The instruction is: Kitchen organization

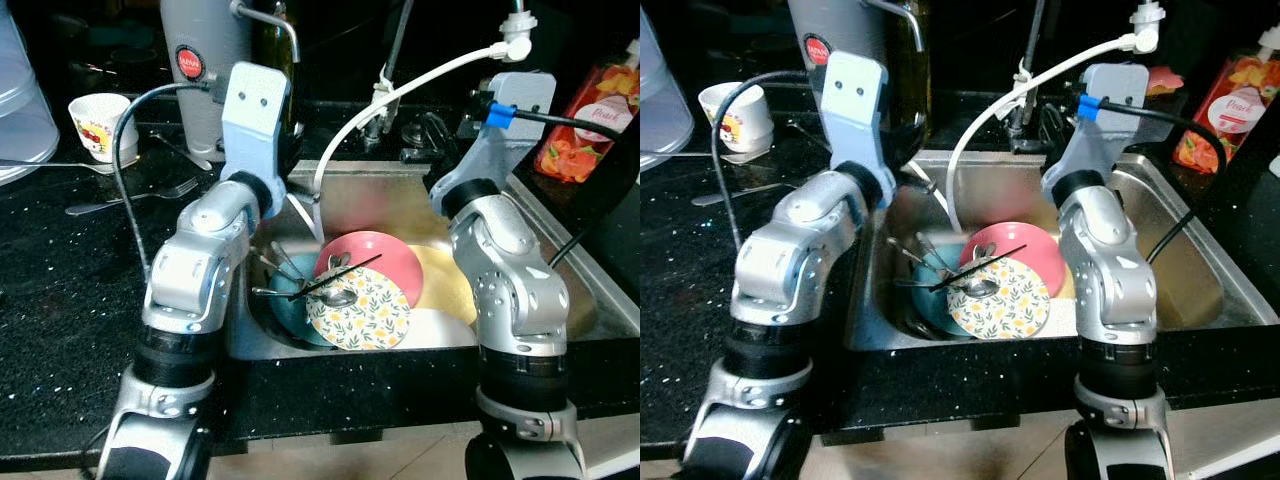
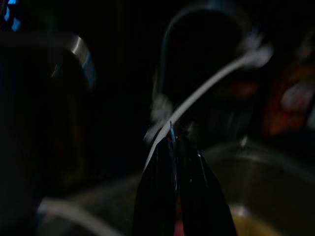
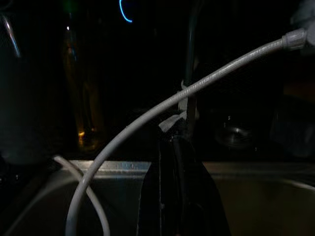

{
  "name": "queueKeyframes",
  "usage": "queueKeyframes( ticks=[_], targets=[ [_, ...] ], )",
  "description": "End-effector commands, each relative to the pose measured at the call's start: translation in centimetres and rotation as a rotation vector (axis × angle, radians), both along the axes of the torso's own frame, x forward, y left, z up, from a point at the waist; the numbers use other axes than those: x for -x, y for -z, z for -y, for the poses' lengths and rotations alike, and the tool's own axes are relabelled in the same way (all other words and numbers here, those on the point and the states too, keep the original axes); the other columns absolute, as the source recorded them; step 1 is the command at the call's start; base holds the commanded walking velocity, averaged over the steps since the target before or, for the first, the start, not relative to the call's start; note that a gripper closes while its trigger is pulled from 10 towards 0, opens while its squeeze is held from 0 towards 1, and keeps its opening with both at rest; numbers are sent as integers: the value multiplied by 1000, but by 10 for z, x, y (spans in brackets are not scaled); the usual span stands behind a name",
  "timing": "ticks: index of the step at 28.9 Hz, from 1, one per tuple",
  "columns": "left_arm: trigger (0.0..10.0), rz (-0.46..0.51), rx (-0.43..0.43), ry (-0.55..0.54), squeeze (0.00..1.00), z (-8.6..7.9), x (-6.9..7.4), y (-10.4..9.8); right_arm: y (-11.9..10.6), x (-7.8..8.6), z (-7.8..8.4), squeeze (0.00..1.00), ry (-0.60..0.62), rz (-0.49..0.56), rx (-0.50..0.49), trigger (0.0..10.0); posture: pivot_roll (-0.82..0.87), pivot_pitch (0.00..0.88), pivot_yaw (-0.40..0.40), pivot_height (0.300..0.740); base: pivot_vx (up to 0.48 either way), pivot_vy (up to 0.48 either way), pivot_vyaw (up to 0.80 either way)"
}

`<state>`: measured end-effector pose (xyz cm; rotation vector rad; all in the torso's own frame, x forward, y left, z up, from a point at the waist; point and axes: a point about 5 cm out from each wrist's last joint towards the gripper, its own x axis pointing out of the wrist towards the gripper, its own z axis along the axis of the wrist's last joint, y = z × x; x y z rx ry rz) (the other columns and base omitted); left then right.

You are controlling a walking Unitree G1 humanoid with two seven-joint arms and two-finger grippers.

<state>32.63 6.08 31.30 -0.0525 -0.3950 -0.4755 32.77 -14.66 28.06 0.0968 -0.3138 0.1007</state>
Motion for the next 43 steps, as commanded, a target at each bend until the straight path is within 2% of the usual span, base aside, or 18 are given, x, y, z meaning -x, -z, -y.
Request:
queueKeyframes(
  ticks=[1, 4, 7, 9, 10, 14, 15, 17, 18, 22, 24, 25, 26, 28, 29, 31, 38, 43],
  targets=[
    [10000, 78, 39, 64, 0, 14, 5, -12, 2, 3, 2, 0, 9, -4, -4, 10000, 179, 35, -75, 740, 0, 0, 0],
    [10000, 31, 45, 107, 0, 19, 4, -8, 3, 3, 1, 0, 10, -2, -8, 10000, 175, 37, -73, 740, 0, 0, 0],
    [10000, -209, -25, 37, 0, 15, -9, 30, 2, 4, 2, 0, 12, -2, -7, 10000, 179, 42, -76, 740, 0, 0, 0],
    [10000, -272, -18, 31, 0, 12, -10, 38, 2, 4, 2, 0, 13, -3, -6, 10000, 181, 41, -77, 740, 0, 0, 0],
    [10000, -323, 5, 44, 824, 11, -8, 44, 3, 3, 2, 0, 12, -5, -5, 10000, 182, 40, -77, 740, 0, 0, 0],
    [10000, -328, 15, 48, 824, 10, -8, 46, 3, 3, 2, 0, 11, -6, -4, 10000, 182, 40, -77, 740, 0, 0, 0],
    [10000, -334, 22, 38, 1000, 8, -9, 47, 3, 3, 2, 0, 11, -6, -3, 10000, 182, 40, -77, 740, 0, 0, 0],
    [10000, -317, 17, 15, 1000, 2, -7, 45, 3, 4, 2, 0, 11, -6, -2, 10000, 182, 36, -74, 740, 0, 0, 0],
    [10000, -307, 6, -11, 0, -4, -4, 41, 3, 4, 2, 0, 12, -6, -2, 10000, 184, 36, -72, 740, 0, 0, 0],
    [10000, -300, -2, -28, 0, -8, -2, 38, 4, 4, 3, 0, 12, -6, -2, 10000, 184, 36, -72, 740, 0, 0, 0],
    [10000, -287, -36, -99, 0, -21, 2, 34, 4, 5, 3, 0, 14, -8, 0, 10000, 192, 36, -66, 740, 0, 0, 0],
    [10000, -243, -123, -174, 0, -32, 3, 32, 5, 5, 3, 0, 15, -10, 1, 10000, 192, 36, -66, 740, 0, 0, 0],
    [10000, -243, -123, -174, 0, -32, 3, 32, 5, 5, 3, 0, 15, -10, 1, 10000, 192, 36, -66, 740, 0, 0, 0],
    [10000, -213, -400, -359, 0, -59, 0, 38, 9, 5, 4, 0, 17, -19, 5, 10000, 205, 37, -62, 740, 0, 0, 0],
    [10000, -213, -400, -359, 0, -59, 0, 38, 9, 5, 4, 0, 17, -19, 5, 10000, 205, 37, -62, 740, 0, 0, 0],
    [10000, -258, -576, -481, 0, -85, -2, 48, 13, 5, 5, 0, 19, -31, 16, 10000, 211, 38, -59, 740, 0, 0, 0],
    [10000, -372, -822, -478, 0, -113, 21, 78, 36, 8, 11, 0, 26, -94, 100, 10000, 223, 43, -42, 740, 0, 0, 0],
    [10000, -314, -957, -531, 0, -125, 33, 90, 66, 15, 13, 0, -2, -159, 266, 10000, 219, 47, -42, 740, 0, 0, 0]
  ],
)
